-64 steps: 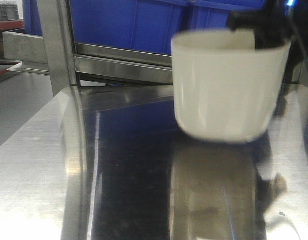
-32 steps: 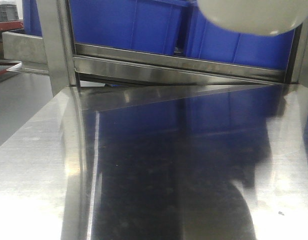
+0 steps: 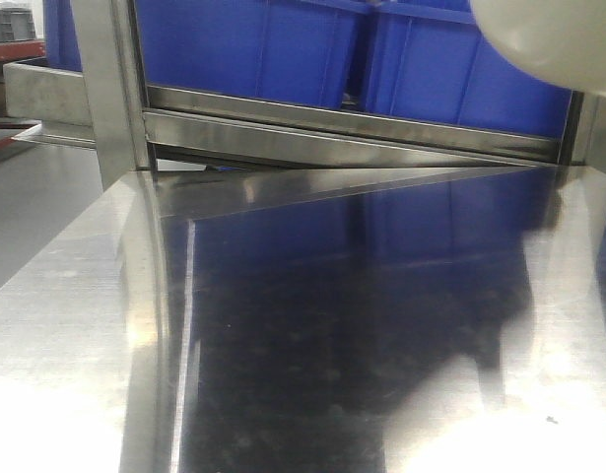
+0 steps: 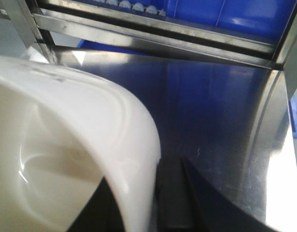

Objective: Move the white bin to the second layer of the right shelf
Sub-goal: 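Lift the white bin off the table with the right gripper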

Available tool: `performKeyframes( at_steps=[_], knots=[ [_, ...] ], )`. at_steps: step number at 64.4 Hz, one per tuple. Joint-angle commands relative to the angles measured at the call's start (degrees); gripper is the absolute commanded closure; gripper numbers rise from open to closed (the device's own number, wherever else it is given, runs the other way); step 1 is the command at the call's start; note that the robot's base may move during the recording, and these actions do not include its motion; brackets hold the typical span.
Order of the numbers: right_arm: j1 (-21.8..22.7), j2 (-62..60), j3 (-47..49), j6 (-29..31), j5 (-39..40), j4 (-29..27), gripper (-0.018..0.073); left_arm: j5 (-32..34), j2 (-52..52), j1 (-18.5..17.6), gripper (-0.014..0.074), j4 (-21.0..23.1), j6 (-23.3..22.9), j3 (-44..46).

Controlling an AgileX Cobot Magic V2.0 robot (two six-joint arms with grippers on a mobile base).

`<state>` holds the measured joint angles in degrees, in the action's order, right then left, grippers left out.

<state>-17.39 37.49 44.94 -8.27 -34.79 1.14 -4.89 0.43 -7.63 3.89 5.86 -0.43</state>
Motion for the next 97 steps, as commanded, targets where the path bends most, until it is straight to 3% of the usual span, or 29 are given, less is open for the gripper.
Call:
performKeyframes(
  at_steps=[1, 97],
  knots=[
    [0.5, -3.6, -1.5, 0.2, 9.1, -0.2, 0.0508, 4.9, 0.8, -0.2, 0.0512, 0.3, -0.1, -2.1],
    [0.5, -6.9, -4.1, 0.2, 11.4, -0.2, 0.0510, 4.9, 0.8, -0.2, 0.0512, 0.3, -0.1, -2.1]
  ],
)
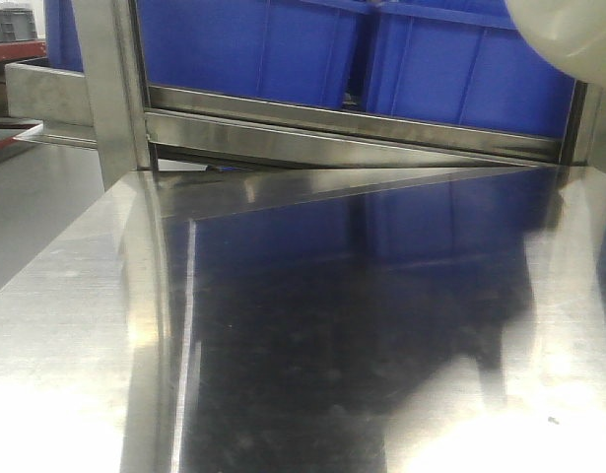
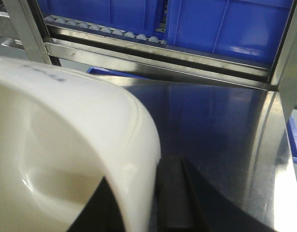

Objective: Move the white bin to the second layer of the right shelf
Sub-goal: 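Lift the white bin off the table with the right gripper, then drive the base away from the table holding the bin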

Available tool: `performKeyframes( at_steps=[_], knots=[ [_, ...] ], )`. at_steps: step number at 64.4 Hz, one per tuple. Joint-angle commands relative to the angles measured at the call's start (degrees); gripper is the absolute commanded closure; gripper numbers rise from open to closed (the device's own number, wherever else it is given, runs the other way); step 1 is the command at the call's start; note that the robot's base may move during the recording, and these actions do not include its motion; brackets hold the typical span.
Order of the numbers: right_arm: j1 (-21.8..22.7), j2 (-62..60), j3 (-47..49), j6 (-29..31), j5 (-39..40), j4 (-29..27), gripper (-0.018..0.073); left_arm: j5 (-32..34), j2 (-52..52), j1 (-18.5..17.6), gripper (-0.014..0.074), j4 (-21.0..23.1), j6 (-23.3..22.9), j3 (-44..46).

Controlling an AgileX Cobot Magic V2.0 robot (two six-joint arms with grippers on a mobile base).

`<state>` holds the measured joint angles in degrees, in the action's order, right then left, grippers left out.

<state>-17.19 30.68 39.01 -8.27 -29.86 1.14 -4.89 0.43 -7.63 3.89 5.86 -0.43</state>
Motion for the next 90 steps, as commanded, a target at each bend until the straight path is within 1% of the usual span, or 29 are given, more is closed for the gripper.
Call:
performKeyframes(
  at_steps=[1, 90],
  knots=[
    [0.3, 0.0, 1.8, 0.2, 6.5, -0.2, 0.0510, 4.9, 0.8, -0.2, 0.0512, 0.3, -0.1, -2.1],
    [0.3, 0.1, 1.8, 0.2, 6.5, -0.2, 0.0510, 4.9, 0.8, -0.2, 0.0512, 0.3, -0.1, -2.1]
  ],
)
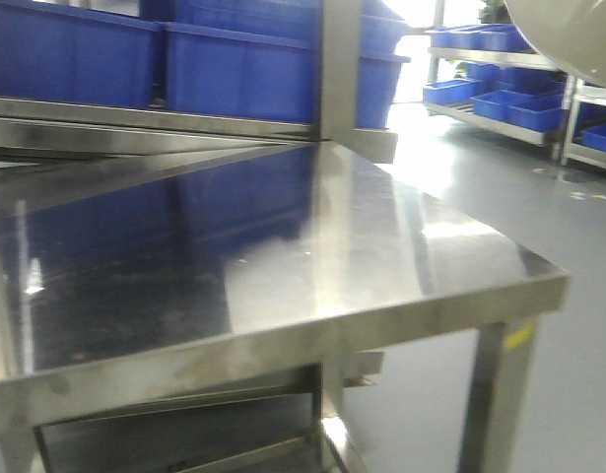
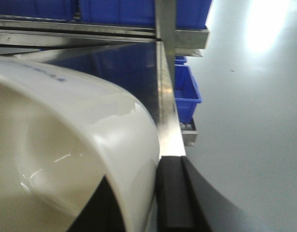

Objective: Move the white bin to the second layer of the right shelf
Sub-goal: 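Drive the base away from the table holding the bin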

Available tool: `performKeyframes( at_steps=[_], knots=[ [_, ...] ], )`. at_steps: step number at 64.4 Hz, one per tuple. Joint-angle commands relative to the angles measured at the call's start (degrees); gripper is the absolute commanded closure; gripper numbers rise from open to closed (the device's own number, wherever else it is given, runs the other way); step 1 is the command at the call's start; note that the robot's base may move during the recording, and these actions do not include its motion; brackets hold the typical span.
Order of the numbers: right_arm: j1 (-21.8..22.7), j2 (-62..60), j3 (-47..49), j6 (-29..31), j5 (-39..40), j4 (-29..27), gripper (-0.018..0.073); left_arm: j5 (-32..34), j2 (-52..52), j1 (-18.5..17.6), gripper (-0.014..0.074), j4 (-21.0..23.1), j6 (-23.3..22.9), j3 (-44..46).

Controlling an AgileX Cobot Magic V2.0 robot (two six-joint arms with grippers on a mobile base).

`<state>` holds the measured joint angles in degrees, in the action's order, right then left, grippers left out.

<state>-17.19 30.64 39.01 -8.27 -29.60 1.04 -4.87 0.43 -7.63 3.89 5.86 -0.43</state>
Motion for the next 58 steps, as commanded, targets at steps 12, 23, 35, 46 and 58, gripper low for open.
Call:
performKeyframes(
  at_steps=[12, 23, 35, 46, 58],
  knots=[
    [0.3, 0.1, 1.8, 0.2, 6.2, -0.1, 0.0510, 4.9, 0.8, -0.2, 0.0512, 0.3, -0.1, -2.1],
    [0.3, 0.1, 1.8, 0.2, 6.2, -0.1, 0.0510, 4.9, 0.8, -0.2, 0.0512, 0.3, -0.1, -2.1],
    [0.3, 0.1, 1.8, 0.2, 6.2, -0.1, 0.0510, 4.9, 0.8, -0.2, 0.0512, 0.3, -0.1, -2.1],
    [0.3, 0.1, 1.8, 0.2, 6.2, -0.1, 0.0510, 4.9, 0.8, -0.2, 0.0512, 0.3, -0.1, -2.1],
    [0.3, 0.1, 1.8, 0.2, 6.2, -0.1, 0.0510, 4.9, 0.8, -0.2, 0.0512, 0.3, -0.1, -2.1]
  ],
)
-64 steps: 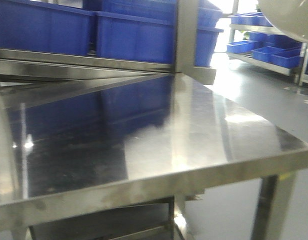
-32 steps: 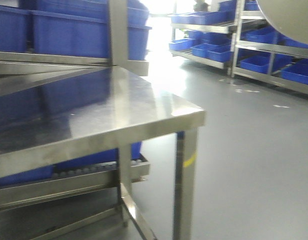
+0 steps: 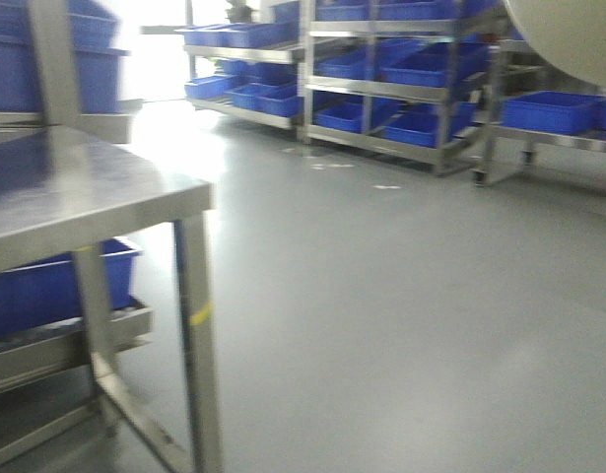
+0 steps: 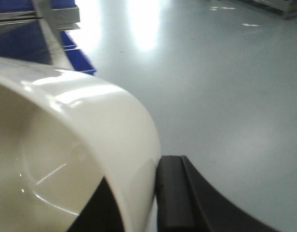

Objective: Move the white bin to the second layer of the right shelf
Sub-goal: 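Drive the base away from the table holding the bin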

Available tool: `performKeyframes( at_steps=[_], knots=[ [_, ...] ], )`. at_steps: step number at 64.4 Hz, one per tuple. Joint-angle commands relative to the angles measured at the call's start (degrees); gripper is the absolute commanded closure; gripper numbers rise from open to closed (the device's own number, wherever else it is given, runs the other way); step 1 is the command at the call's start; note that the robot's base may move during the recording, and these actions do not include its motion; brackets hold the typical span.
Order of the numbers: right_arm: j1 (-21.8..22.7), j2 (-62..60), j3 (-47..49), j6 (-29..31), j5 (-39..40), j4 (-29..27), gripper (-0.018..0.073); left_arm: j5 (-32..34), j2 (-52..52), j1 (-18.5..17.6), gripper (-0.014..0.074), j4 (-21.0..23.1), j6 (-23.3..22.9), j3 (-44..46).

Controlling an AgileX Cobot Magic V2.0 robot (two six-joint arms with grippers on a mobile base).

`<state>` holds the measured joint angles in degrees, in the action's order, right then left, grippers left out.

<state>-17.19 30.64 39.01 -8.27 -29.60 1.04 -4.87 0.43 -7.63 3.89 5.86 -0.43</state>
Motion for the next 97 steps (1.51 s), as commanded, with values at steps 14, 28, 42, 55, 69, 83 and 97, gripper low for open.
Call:
performKeyframes(
  at_steps=[14, 28, 42, 55, 69, 83, 97],
  knots=[
    [0.3, 0.1, 1.8, 0.2, 6.2, -0.1, 0.0510, 4.9, 0.8, -0.2, 0.0512, 0.3, -0.1, -2.1],
    [0.3, 0.1, 1.8, 0.2, 6.2, -0.1, 0.0510, 4.9, 0.8, -0.2, 0.0512, 0.3, -0.1, -2.1],
    [0.3, 0.0, 1.8, 0.2, 6.2, -0.1, 0.0510, 4.9, 0.8, -0.2, 0.0512, 0.3, -0.1, -2.1],
    [0.3, 0.0, 1.8, 0.2, 6.2, -0.1, 0.0510, 4.9, 0.8, -0.2, 0.0512, 0.3, -0.1, -2.1],
    [0.3, 0.0, 1.8, 0.2, 6.2, -0.1, 0.0510, 4.9, 0.8, -0.2, 0.0512, 0.3, -0.1, -2.1],
    [0.3, 0.0, 1.8, 0.2, 6.2, -0.1, 0.0510, 4.9, 0.8, -0.2, 0.0512, 0.3, -0.1, -2.1],
    [0.3, 0.0, 1.8, 0.2, 6.2, -0.1, 0.0510, 4.9, 0.8, -0.2, 0.0512, 0.3, -0.1, -2.1]
  ],
)
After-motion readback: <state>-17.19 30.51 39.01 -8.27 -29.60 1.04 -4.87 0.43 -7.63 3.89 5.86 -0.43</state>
